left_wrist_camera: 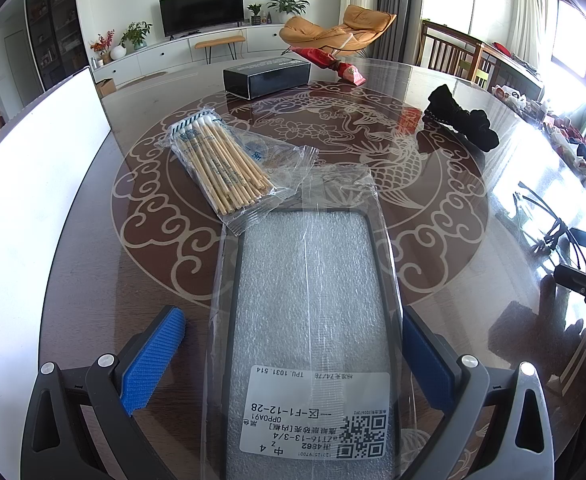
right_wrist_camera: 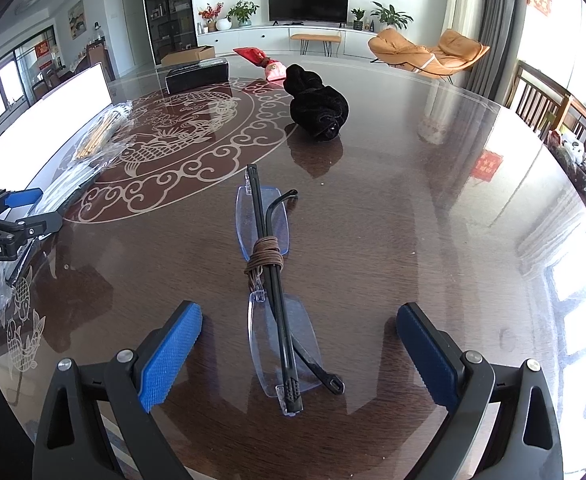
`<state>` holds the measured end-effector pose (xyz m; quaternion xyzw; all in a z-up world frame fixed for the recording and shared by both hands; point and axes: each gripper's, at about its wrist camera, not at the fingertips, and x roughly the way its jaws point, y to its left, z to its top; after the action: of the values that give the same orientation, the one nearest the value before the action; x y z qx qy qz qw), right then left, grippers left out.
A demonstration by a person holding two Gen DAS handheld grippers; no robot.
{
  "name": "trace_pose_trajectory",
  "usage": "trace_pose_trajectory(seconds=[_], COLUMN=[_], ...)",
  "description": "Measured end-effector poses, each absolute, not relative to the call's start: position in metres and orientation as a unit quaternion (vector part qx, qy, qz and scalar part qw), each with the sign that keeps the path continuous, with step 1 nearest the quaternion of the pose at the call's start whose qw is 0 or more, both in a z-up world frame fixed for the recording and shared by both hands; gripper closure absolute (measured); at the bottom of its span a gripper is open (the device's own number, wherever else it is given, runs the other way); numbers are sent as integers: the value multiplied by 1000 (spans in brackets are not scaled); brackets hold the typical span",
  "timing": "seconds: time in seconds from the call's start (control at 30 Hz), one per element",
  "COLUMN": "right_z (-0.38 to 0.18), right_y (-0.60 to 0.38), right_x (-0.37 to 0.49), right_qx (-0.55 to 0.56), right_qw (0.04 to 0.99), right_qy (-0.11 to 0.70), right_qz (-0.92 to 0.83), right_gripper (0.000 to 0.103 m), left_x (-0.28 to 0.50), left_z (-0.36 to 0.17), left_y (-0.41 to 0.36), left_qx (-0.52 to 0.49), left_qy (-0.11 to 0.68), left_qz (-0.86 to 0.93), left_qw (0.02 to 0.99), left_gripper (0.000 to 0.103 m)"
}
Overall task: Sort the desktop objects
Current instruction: 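Lift the bagged phone case with the left tool while the right tool holds the glasses, then close the right tool on the eyeglasses and carry both items toward the white bin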
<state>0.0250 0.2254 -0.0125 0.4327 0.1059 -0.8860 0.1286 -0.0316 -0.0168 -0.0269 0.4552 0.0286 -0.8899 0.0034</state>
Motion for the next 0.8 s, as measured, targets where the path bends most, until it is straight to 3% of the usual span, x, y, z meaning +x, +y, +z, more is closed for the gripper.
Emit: trace_pose_trajectory(seconds=[0.33, 0.5, 0.63, 0.7, 0.8], right_z=[-11, -1, 4, 4, 6], right_y=[213, 201, 200, 201, 206], right_x=[12, -10, -25, -28, -29], right_qx=[464, 515, 541, 546, 552], right_qw=[171, 193, 198, 195, 195], right_qy=[133, 147, 134, 129, 103], right_qz=[-859, -822, -806, -804, -804], right_gripper=[5, 38, 57, 77, 79], left_x=[-31, -31, -31, -31, -31], left_z=[-27, -27, -27, -27, -27], left_y=[-17, -17, -17, -17, -17], left_qx=[455, 455, 455, 455, 455], left_qy=[29, 29, 29, 29, 29], left_qz=[-890, -890, -890, -890, -890], left_qw=[3, 3, 3, 3, 3], left_gripper=[0, 0, 0, 0, 0])
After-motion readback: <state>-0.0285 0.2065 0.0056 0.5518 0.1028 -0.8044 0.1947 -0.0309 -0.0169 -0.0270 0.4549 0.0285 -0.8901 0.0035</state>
